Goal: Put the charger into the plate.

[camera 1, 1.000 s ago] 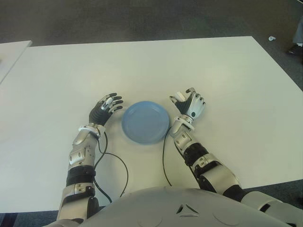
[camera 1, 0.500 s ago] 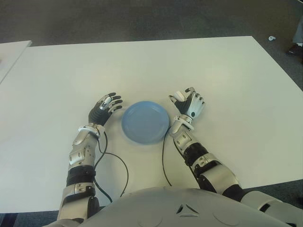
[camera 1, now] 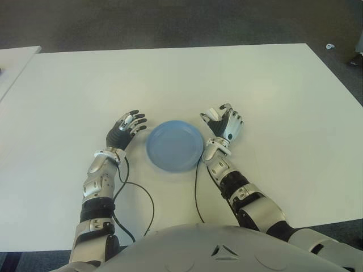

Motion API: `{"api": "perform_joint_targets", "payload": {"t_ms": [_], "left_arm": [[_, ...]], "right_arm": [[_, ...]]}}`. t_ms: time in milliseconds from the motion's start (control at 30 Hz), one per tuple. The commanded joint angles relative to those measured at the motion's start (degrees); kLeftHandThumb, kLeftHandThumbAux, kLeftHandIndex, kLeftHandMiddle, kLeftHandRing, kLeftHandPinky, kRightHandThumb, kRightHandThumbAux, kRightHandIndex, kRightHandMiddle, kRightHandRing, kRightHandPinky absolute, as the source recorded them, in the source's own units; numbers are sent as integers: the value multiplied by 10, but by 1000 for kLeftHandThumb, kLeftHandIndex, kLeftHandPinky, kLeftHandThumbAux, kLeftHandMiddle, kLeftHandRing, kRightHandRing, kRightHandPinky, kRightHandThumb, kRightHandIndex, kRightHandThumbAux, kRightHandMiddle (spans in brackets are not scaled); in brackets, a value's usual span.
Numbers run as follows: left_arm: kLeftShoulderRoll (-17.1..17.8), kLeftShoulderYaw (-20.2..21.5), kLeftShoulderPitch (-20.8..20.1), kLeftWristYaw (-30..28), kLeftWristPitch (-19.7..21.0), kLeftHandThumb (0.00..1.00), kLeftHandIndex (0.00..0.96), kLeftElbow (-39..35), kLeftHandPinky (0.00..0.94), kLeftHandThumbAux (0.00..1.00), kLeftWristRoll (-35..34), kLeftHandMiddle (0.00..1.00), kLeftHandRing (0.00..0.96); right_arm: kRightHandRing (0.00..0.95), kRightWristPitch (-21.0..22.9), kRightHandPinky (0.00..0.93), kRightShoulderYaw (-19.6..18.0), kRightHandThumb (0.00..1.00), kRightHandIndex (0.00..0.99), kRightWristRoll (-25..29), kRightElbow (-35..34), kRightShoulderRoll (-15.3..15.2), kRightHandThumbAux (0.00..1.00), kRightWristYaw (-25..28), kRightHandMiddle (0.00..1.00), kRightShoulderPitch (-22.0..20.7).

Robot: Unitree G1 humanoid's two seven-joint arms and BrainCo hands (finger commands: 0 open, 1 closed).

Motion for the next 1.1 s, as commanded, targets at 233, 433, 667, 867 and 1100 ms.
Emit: {"api": "perform_joint_targets", "payload": {"t_ms": [233, 433, 667, 867, 1100], "left_arm": [[-4, -4, 0, 3, 7, 249, 281, 14, 374, 622, 2, 339, 343], [-4, -5, 1, 4, 7, 268, 282, 13, 377, 619, 4, 341, 346], [-5, -5, 1, 5, 9, 273, 282, 13, 383, 624, 3, 339, 350], [-9, -5, 2, 10, 7, 268, 281, 11, 384, 637, 4, 340, 352], [-12, -7, 4, 15, 6, 251, 279, 10, 382, 643, 8, 334, 349]], "right_arm": [[878, -38, 861, -7, 750, 439, 41, 48, 62, 710, 14, 899, 96], [874, -71, 811, -9, 750, 438, 42, 6, 60, 710, -9, 903, 104], [875, -51, 857, 6, 750, 438, 25, -36, 51, 710, -14, 904, 116], [875, 7, 852, 35, 749, 438, 2, -163, 55, 710, 7, 901, 149], [875, 42, 862, 87, 749, 438, -24, -289, 40, 710, 45, 899, 191]]}}
